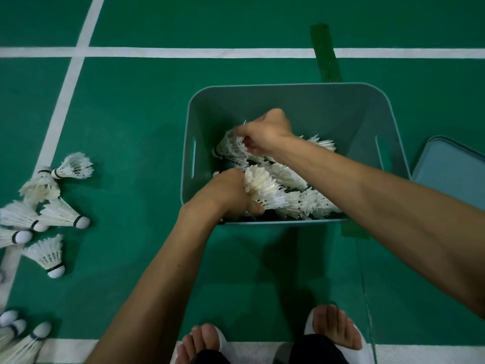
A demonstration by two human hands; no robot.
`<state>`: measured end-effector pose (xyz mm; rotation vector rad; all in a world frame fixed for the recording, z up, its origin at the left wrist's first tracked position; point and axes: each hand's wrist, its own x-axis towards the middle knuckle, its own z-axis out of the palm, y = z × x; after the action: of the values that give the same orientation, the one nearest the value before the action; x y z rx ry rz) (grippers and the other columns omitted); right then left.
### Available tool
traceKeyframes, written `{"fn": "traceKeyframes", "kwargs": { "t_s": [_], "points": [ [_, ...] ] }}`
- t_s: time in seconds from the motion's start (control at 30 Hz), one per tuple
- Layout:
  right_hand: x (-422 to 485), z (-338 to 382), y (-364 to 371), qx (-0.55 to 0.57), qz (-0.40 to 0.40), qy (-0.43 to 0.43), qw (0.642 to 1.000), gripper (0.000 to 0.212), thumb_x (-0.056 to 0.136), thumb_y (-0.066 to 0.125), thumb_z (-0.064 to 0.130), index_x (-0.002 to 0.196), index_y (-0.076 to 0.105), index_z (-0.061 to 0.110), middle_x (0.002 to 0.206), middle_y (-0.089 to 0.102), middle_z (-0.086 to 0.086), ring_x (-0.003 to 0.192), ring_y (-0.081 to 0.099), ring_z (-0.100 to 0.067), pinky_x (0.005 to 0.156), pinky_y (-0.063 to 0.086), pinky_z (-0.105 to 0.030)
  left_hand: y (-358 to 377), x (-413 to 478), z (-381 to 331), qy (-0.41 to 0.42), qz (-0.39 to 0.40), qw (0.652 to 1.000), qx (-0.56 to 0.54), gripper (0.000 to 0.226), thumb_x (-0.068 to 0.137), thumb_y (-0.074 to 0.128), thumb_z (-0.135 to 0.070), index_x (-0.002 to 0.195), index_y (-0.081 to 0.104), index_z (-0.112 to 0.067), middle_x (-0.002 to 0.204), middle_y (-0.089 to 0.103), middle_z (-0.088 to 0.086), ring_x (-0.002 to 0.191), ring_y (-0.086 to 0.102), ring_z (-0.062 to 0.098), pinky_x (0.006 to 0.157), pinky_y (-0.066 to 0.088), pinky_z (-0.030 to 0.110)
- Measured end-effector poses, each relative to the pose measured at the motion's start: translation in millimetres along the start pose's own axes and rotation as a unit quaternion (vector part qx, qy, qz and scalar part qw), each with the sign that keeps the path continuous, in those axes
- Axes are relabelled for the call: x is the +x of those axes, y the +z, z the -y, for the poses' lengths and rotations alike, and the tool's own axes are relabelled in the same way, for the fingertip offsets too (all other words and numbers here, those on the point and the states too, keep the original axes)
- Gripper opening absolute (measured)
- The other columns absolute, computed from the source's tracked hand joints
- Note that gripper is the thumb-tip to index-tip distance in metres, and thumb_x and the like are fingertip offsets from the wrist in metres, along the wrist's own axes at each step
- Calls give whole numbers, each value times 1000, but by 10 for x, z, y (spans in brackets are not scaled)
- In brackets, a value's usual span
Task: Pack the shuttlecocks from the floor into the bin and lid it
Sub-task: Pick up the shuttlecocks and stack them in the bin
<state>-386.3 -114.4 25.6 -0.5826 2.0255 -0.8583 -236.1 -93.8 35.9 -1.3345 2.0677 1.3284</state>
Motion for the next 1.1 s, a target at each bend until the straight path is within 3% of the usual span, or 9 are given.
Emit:
{"fn": "traceKeyframes", "kwargs": {
  "t_s": [0.23, 0.37, 0.53, 0.67, 0.73, 0.83, 0.9, 1.0, 1.1],
  "points": [
    [-160, -10, -205, 120, 4, 30, 992, 24, 86, 78, 27, 85, 75, 3, 76, 78, -11, 75, 78, -23, 70, 64, -35, -10, -9, -10, 19, -16, 999, -24, 32, 72, 92, -22, 99, 75, -19, 96, 77, 2, 90, 73, 21, 84, 59, 35],
    [-347, -72, -550, 100, 4, 7, 995, 18, 89, 75, 21, 90, 75, 3, 80, 79, -8, 65, 68, -17, 56, 55, -26, -41, -27, -55, 33, -56, 995, -74, 37, 72, 92, -23, 105, 77, -21, 99, 77, -2, 97, 71, 20, 95, 56, 42],
    [-693, -245, -892, 6, 98, -133, 986, 33, 85, 82, 35, 91, 77, 3, 84, 78, -12, 68, 64, -11, 57, 51, -23, -66, -34, -131, 46, -90, 981, -163, 32, 73, 92, -20, 100, 75, -18, 94, 78, 2, 93, 74, 24, 91, 60, 48],
    [-845, -409, -975, -20, 123, -227, 966, 24, 79, 87, 23, 92, 78, 5, 82, 75, -9, 73, 65, -9, 69, 55, -25, -37, -113, -210, 60, -76, 965, -242, 28, 79, 86, -9, 102, 71, -15, 100, 77, 9, 97, 74, 28, 84, 63, 49],
    [-835, -454, -991, -50, 106, -238, 964, 24, 76, 90, 19, 96, 78, 10, 84, 73, -6, 77, 64, -8, 79, 57, -30, -5, -128, -229, 69, -71, 962, -255, 30, 81, 84, -10, 107, 71, -13, 99, 78, 7, 91, 75, 23, 77, 64, 42],
    [-765, -478, -1031, -64, 96, -225, 967, 20, 76, 88, 7, 93, 77, 12, 73, 71, 4, 69, 66, -5, 68, 56, -24, 27, -136, -228, 64, -64, 957, -275, 25, 84, 82, -13, 106, 71, -15, 91, 77, 4, 76, 73, 15, 68, 64, 36],
    [-681, -479, -1084, -61, 71, -196, 976, 18, 76, 87, 4, 85, 75, 13, 67, 72, 5, 63, 68, -6, 64, 55, -24, 21, -121, -201, 49, -68, 958, -276, 21, 86, 81, -13, 104, 71, -14, 92, 78, 6, 76, 73, 17, 71, 63, 37],
    [-518, -467, -1147, -15, -36, -144, 989, 20, 71, 91, 8, 79, 75, 16, 76, 76, -2, 69, 73, -14, 64, 56, -26, -26, -94, -153, 46, -75, 969, -231, 18, 84, 82, -8, 93, 69, -17, 91, 76, 6, 84, 73, 21, 80, 62, 40],
    [-396, -414, -1042, 48, -94, -105, 989, 21, 70, 92, 9, 75, 74, 16, 83, 77, -2, 75, 75, -15, 68, 58, -27, -50, -78, -150, 46, -19, 985, -166, 22, 80, 84, -6, 95, 71, -14, 91, 76, 4, 87, 73, 23, 86, 61, 42]
  ]
}}
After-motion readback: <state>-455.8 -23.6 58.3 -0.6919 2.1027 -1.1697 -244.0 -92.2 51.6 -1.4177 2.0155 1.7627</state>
